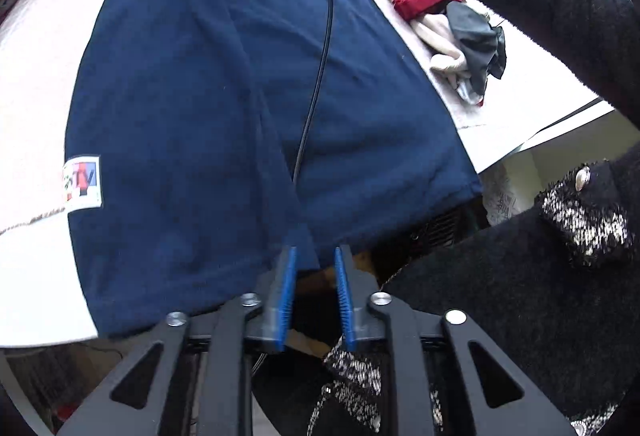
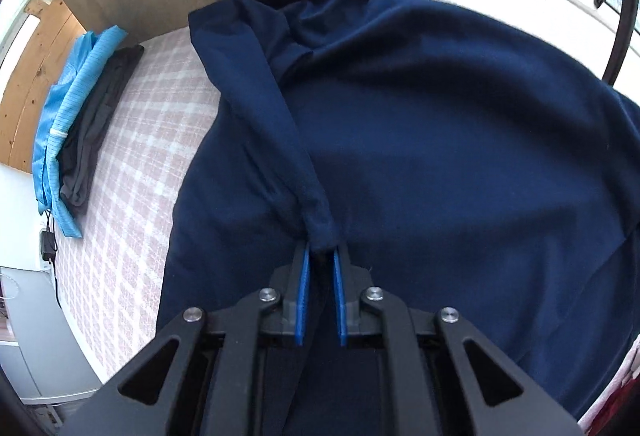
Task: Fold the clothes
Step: 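Open both grippers and release the navy garment onto the plaid cloth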
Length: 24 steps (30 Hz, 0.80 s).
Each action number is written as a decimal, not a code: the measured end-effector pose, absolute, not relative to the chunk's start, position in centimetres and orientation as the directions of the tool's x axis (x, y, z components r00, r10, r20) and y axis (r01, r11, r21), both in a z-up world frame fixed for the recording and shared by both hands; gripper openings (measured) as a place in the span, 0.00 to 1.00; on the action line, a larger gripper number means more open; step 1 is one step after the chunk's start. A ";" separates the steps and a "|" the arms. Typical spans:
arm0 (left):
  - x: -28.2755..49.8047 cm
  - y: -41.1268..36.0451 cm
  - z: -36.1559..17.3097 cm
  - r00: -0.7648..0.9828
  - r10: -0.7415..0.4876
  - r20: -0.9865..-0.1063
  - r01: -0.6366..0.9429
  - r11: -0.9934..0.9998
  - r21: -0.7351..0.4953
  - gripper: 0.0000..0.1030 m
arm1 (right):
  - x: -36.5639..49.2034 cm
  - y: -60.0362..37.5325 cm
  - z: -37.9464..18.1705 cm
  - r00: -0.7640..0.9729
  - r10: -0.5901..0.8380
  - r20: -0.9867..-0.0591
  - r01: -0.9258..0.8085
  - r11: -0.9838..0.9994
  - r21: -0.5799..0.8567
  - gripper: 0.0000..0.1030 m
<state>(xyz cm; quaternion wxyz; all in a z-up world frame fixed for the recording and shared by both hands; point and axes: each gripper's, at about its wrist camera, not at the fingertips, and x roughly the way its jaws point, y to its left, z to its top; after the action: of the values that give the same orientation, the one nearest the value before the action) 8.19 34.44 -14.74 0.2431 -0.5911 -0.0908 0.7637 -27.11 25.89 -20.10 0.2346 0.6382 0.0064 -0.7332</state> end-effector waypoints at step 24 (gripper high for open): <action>7.2 18.3 -3.6 -0.452 0.269 -0.851 -0.040 -0.959 -0.282 0.38 | -13.1 37.9 2.4 -0.290 -0.515 -0.807 0.562 -0.774 0.292 0.42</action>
<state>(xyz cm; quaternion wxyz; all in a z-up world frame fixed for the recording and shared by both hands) 7.17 18.32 -3.61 0.0915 -0.5155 -0.1112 0.8447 -13.14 37.93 2.35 0.3353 0.4927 0.0238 -0.8026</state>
